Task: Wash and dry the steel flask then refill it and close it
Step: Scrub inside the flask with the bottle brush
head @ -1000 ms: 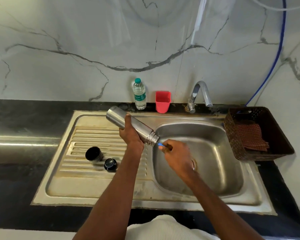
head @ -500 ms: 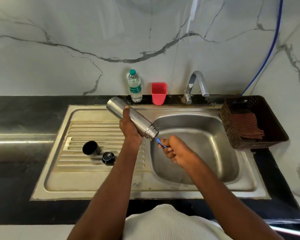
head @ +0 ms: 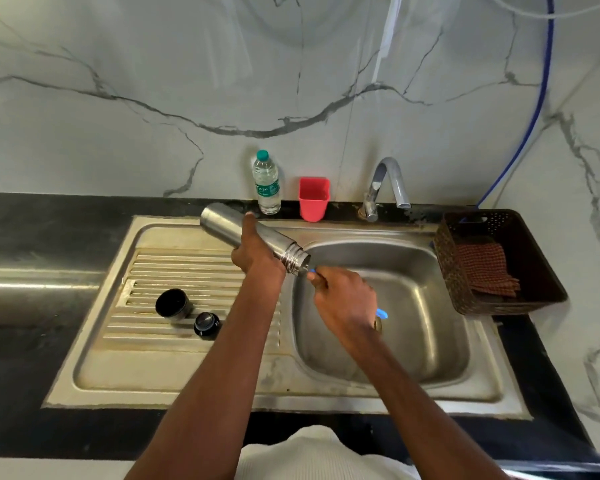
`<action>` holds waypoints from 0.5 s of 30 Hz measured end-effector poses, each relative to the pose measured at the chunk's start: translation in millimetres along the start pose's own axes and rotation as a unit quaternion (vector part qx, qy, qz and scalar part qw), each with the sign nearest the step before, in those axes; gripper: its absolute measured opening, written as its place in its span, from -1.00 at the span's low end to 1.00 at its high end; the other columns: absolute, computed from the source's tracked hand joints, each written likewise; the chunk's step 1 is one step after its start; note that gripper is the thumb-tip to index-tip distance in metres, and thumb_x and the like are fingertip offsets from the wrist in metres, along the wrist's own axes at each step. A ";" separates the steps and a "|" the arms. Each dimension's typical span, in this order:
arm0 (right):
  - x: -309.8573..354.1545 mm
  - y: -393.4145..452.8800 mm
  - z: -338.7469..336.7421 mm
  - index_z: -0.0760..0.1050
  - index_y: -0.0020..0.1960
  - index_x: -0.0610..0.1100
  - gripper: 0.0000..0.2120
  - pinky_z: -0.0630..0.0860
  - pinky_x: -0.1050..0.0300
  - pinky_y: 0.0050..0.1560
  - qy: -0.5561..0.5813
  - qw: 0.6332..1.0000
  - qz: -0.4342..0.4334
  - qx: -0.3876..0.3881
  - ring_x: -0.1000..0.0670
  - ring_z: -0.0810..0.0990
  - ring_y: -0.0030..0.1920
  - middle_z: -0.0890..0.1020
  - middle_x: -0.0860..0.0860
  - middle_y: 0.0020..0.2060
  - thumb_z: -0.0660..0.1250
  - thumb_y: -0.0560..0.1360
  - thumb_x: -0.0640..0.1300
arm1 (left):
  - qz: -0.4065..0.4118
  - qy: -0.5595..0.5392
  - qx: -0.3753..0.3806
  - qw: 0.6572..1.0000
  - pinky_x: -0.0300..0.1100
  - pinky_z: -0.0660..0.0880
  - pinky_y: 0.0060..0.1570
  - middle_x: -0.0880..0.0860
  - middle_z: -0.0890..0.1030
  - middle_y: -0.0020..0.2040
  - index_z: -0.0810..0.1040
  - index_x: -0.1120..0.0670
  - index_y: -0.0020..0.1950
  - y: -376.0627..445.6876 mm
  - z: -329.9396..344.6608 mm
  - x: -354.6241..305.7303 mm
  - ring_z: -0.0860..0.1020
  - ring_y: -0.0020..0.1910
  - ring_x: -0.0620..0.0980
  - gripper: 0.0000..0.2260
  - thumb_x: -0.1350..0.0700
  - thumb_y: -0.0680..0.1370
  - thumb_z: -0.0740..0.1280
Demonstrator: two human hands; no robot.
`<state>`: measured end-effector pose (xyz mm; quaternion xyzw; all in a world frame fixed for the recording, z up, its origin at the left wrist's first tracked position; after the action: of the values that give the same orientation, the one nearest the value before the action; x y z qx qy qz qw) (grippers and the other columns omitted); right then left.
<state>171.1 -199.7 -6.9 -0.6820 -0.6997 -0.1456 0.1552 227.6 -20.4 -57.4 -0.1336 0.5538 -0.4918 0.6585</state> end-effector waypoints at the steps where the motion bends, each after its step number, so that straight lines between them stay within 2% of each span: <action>1: -9.8 3.7 4.9 0.65 -0.01 0.01 -0.67 0.46 0.02 -0.12 0.051 0.997 0.044 0.040 -0.17 0.61 -0.06 0.68 0.00 -0.12 0.26 0.57 0.22 | 0.013 -0.018 0.019 1.000 0.04 0.70 -0.18 0.19 0.70 0.04 0.57 0.18 0.24 1.5 -0.2 -6.0 0.73 -0.13 0.19 -0.44 -0.04 0.38 0.65; 2: -20.6 6.8 10.1 0.66 -0.11 -0.04 -0.64 0.49 0.02 -0.15 0.147 0.982 0.088 0.081 -0.14 0.60 -0.17 0.67 -0.01 -0.24 0.30 0.51 0.24 | 0.025 -0.031 0.034 0.999 0.07 0.70 -0.19 0.22 0.71 0.09 0.57 0.18 0.27 4.3 -1.9 -12.2 0.73 -0.10 0.20 -0.43 -0.03 0.38 0.65; 3: -31.7 7.9 17.2 0.64 -0.22 -0.11 -0.63 0.47 0.07 -0.27 0.258 0.949 0.131 0.128 -0.09 0.54 -0.32 0.61 0.00 -0.39 0.36 0.48 0.20 | 0.034 -0.041 0.047 0.997 0.07 0.70 -0.20 0.24 0.71 0.12 0.57 0.17 0.28 8.1 -5.1 -18.0 0.73 -0.09 0.21 -0.43 -0.03 0.38 0.65; 4: -42.9 5.7 26.2 0.59 -0.29 -0.14 -0.62 0.37 0.16 -0.42 0.332 0.909 0.170 0.187 -0.01 0.42 -0.47 0.50 0.01 -0.50 0.39 0.53 0.14 | 0.046 -0.056 0.059 0.996 0.06 0.69 -0.20 0.25 0.71 0.13 0.58 0.17 0.28 13.2 -8.9 -23.9 0.73 -0.10 0.21 -0.43 -0.04 0.38 0.64; 6: -57.2 -5.8 36.0 0.50 -0.26 -0.12 -0.60 0.13 0.28 -0.58 0.388 0.837 0.225 0.315 0.12 0.18 -0.59 0.31 0.06 -0.56 0.29 0.65 0.09 | 0.070 -0.082 0.075 0.991 0.02 0.67 -0.19 0.27 0.70 0.13 0.57 0.18 0.30 18.5 -17.7 -34.5 0.72 -0.12 0.20 -0.42 -0.06 0.40 0.62; 7: -60.6 -11.2 36.8 0.48 -0.24 -0.10 -0.59 0.08 0.31 -0.59 0.382 0.819 0.236 0.357 0.13 0.13 -0.60 0.28 0.08 -0.56 0.23 0.68 0.12 | 0.079 -0.091 0.084 0.989 0.01 0.67 -0.17 0.27 0.70 0.11 0.56 0.19 0.32 20.1 -20.2 -38.6 0.72 -0.12 0.19 -0.38 -0.08 0.38 0.62; 8: -63.1 -14.3 39.1 0.47 -0.24 -0.09 -0.58 0.09 0.31 -0.57 0.363 0.823 0.230 0.372 0.12 0.13 -0.60 0.28 0.08 -0.57 0.20 0.69 0.14 | 0.087 -0.095 0.091 0.987 0.02 0.67 -0.15 0.28 0.69 0.11 0.55 0.19 0.34 23.3 -22.5 -40.4 0.71 -0.11 0.19 -0.33 -0.10 0.35 0.63; 9: -63.8 -13.2 41.6 0.48 -0.26 -0.08 -0.57 0.16 0.27 -0.52 0.320 0.853 0.211 0.354 0.09 0.18 -0.59 0.30 0.08 -0.59 0.20 0.68 0.14 | 0.092 -0.099 0.092 0.986 0.04 0.67 -0.13 0.28 0.69 0.11 0.55 0.19 0.35 27.2 -24.9 -40.4 0.71 -0.12 0.19 -0.29 -0.11 0.32 0.63; 11: -53.9 -6.7 37.7 0.54 -0.31 -0.10 -0.56 0.39 0.07 -0.33 0.196 0.937 0.134 0.255 -0.05 0.39 -0.49 0.43 0.04 -0.56 0.23 0.64 0.12 | 0.104 -0.103 0.090 0.985 0.05 0.67 -0.13 0.28 0.69 0.09 0.54 0.19 0.37 26.1 -28.2 -37.8 0.71 -0.15 0.18 -0.28 -0.12 0.32 0.62; 12: -44.8 -4.7 35.3 0.56 -0.31 -0.11 -0.57 0.46 -0.01 -0.20 0.145 0.961 0.101 0.212 -0.11 0.49 -0.38 0.50 0.01 -0.50 0.23 0.62 0.11 | 0.109 -0.103 0.090 0.985 0.05 0.67 -0.14 0.26 0.69 0.07 0.53 0.19 0.37 25.2 -27.6 -36.5 0.71 -0.16 0.18 -0.28 -0.13 0.33 0.61; 13: -37.3 -3.5 34.1 0.57 -0.31 -0.10 -0.59 0.47 -0.03 -0.13 0.131 0.970 0.089 0.184 -0.14 0.53 -0.31 0.53 0.00 -0.46 0.23 0.60 0.10 | 0.111 -0.105 0.094 0.984 0.05 0.67 -0.13 0.25 0.68 0.06 0.52 0.18 0.38 25.0 -25.9 -36.2 0.71 -0.16 0.18 -0.27 -0.13 0.33 0.61; 15: -28.7 0.3 33.9 0.56 -0.35 -0.08 -0.57 0.42 0.03 -0.24 0.226 0.948 0.123 0.189 -0.06 0.45 -0.43 0.47 0.06 -0.55 0.24 0.63 0.06 | 0.107 -0.109 0.109 0.982 0.06 0.68 -0.09 0.23 0.67 0.06 0.51 0.15 0.39 27.1 -22.1 -38.1 0.71 -0.13 0.17 -0.27 -0.14 0.33 0.61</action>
<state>171.4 -211.7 -49.7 -0.6704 -0.5716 -0.1406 0.4517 225.9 31.2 -61.9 -0.0540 0.4328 -0.4586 0.7742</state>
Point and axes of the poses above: each hand's wrist, its own y-axis towards the middle knuckle, its own z-axis out of the palm, x = y × z, the point moved 6 cm from there along y, towards the middle knuckle
